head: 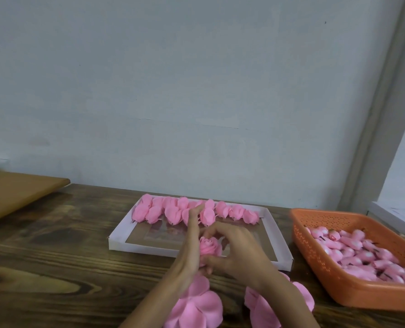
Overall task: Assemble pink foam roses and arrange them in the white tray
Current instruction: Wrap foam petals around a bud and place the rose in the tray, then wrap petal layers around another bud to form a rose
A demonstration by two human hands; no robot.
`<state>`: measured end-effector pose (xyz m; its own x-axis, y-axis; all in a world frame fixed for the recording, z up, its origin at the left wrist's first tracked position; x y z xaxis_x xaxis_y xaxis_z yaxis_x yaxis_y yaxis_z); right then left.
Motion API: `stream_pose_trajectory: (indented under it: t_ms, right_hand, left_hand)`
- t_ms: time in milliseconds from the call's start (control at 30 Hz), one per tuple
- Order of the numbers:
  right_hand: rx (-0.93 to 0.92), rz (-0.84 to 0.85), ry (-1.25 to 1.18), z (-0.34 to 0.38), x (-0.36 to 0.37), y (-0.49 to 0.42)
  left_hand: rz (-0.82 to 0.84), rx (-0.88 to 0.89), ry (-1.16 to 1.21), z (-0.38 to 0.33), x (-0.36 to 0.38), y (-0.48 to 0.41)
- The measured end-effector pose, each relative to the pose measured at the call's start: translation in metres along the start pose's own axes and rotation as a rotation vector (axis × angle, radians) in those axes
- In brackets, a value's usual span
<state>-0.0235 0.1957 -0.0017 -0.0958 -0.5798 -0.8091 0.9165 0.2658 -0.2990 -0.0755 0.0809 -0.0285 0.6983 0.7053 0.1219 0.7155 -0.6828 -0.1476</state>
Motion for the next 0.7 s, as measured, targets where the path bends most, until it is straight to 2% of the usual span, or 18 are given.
stream_pose_trajectory:
  t_ms: [100,200,267,367,433,500,633,700]
  right_hand:
    - [0.047,0.036,-0.151,-0.001,-0.002,-0.003]
    - [0.172,0.031,-0.296,-0.018,-0.026,-0.013]
    - [0.317,0.04,-0.357,-0.045,-0.056,-0.029]
    - [0.635,0.24,-0.419,-0.087,-0.087,-0.06]
    - [0.83,0.444,-0.377,-0.109,-0.084,-0.077]
    - [0.92,0.569,-0.389,-0.123,-0.067,-0.091]
    - [0.935,0.477,-0.375,-0.14,-0.038,-0.118]
    - [0.91,0.355,-0.298,-0.14,-0.032,-0.122]
  left_hand:
    - [-0.014,0.025,0.049,0.002,0.0,-0.004]
    - [-0.03,0.093,0.092,0.001,-0.003,-0.009]
    - [-0.137,0.141,-0.03,0.005,-0.014,-0.012]
    - [-0.325,0.265,-0.463,0.009,-0.03,-0.015]
    - [-0.427,0.315,-0.572,0.011,-0.039,-0.014]
    - [-0.49,0.314,-0.587,0.01,-0.047,-0.016]
    - [-0.538,0.322,-0.688,0.01,-0.056,-0.018]
    - [-0.499,0.373,-0.753,0.012,-0.055,-0.015]
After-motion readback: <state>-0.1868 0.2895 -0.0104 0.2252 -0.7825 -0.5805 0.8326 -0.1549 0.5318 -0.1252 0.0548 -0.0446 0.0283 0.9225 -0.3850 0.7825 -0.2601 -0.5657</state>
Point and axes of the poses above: each hand's wrist, its own y-axis away from the middle knuckle, its own x-axis out of the palm, z = x × y, the point moved 2 cm from there along -y, towards the middle knuckle, and after that the axes turned 15 degrees about z, right-handed, at the moved point
